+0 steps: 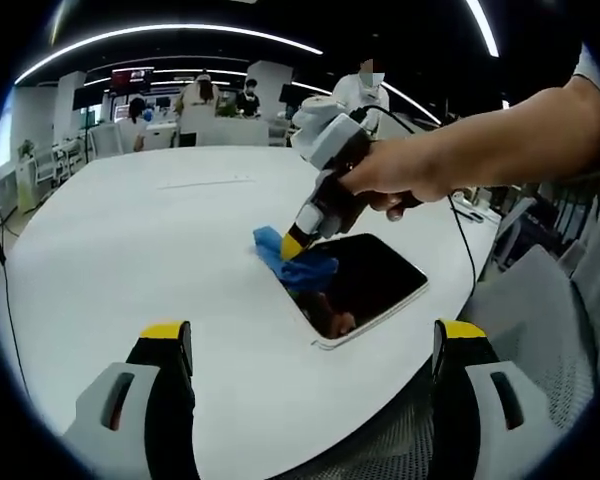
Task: Wipe the mirror surface with the cleaning cloth until all visible marks leave the cleaned area.
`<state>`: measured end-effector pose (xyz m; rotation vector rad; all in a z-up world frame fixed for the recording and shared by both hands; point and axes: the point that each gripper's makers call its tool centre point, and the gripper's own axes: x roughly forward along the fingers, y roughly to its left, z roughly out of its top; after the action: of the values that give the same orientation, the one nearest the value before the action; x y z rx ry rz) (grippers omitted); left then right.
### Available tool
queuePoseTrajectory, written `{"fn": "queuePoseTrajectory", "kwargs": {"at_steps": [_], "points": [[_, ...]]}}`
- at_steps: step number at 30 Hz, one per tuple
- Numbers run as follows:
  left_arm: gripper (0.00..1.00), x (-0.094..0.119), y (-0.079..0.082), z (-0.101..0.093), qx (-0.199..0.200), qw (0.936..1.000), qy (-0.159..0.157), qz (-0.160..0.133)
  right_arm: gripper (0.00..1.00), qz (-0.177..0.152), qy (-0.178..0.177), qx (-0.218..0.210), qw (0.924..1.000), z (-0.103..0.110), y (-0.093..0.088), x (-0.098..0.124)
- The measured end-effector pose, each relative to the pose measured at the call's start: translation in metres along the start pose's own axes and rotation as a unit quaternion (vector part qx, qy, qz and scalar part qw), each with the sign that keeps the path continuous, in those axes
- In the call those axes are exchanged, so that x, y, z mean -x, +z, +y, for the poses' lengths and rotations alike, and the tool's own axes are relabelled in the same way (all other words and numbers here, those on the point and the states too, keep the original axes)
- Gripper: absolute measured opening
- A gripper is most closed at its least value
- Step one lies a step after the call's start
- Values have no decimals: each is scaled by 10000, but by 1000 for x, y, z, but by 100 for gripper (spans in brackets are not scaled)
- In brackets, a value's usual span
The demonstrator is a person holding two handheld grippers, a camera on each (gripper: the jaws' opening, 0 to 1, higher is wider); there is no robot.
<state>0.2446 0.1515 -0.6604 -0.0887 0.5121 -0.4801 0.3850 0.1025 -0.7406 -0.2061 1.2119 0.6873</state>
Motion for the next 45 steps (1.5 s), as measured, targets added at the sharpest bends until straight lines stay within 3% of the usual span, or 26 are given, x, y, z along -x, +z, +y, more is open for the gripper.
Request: {"fn": "queuePoseTrajectory", "kwargs": {"at_steps": [15,26,34,45], "points": [[99,-1,-1,1,-10,10000,-10,-20,0,92,105,106,9998,15,-20,4],[99,1,0,2,-19,10000,34,-33,0,-76,120,25,9999,17,-23,10],[99,0,-2,3,15,10000,31,-3,0,-5,202,-36,9998,13,-20,6],[99,0,-3,3,35,10000,22,23,0,50,183,57,9998,5,-30,17]]}}
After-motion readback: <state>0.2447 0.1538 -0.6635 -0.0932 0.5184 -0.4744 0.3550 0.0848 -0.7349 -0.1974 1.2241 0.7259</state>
